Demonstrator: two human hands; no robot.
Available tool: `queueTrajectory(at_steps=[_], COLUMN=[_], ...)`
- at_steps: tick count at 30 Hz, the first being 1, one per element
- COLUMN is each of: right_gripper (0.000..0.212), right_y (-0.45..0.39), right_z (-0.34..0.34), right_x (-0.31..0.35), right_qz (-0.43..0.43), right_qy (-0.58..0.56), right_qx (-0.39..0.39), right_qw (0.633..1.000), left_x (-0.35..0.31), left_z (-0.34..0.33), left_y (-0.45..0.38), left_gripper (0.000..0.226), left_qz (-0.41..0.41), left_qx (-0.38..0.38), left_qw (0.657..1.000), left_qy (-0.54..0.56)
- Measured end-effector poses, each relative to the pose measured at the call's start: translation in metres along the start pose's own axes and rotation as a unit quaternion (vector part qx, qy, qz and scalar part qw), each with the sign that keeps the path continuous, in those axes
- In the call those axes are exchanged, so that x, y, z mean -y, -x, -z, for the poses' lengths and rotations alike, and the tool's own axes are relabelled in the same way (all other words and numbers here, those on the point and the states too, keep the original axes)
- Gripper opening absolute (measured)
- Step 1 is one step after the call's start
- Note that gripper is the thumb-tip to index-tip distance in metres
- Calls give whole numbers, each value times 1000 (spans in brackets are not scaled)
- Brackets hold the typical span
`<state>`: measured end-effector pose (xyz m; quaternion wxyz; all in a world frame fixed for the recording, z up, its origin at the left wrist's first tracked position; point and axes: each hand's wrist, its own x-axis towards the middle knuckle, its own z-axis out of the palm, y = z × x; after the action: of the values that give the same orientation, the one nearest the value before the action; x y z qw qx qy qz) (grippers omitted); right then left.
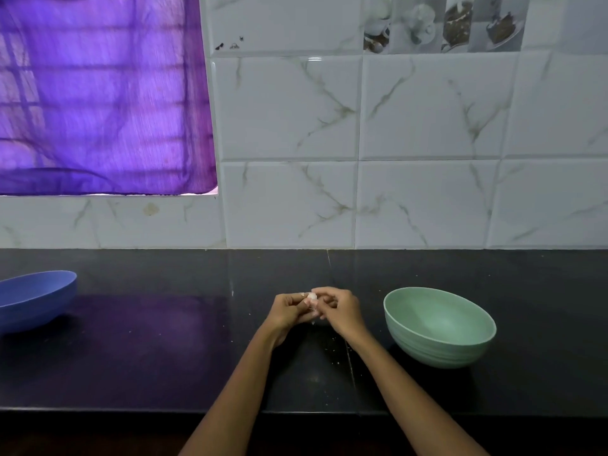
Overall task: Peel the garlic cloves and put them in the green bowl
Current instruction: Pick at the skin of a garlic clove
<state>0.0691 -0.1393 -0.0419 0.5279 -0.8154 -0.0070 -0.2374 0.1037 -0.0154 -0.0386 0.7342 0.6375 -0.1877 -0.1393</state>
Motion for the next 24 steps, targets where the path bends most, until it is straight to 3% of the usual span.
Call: queueTrajectory(at_steps=[9,14,24], right_gripper=[19,26,25], right_y=[-1,3,3], right_z=[-1,-3,-7], right_x=[-1,-2,-2], right_qz=[33,48,56], right_qy=[52,121,157], right_qx=[-32,12,23], right_qw=[998,991,986], left_x=[7,10,13], left_z=[-1,0,0], left_y=[-3,-6,-7], left_gripper=[25,23,25], left_qz=[-12,-33,-49], left_qx=[-5,-15,-35], left_qw=[998,992,982], left_qy=[-63,-123,-178])
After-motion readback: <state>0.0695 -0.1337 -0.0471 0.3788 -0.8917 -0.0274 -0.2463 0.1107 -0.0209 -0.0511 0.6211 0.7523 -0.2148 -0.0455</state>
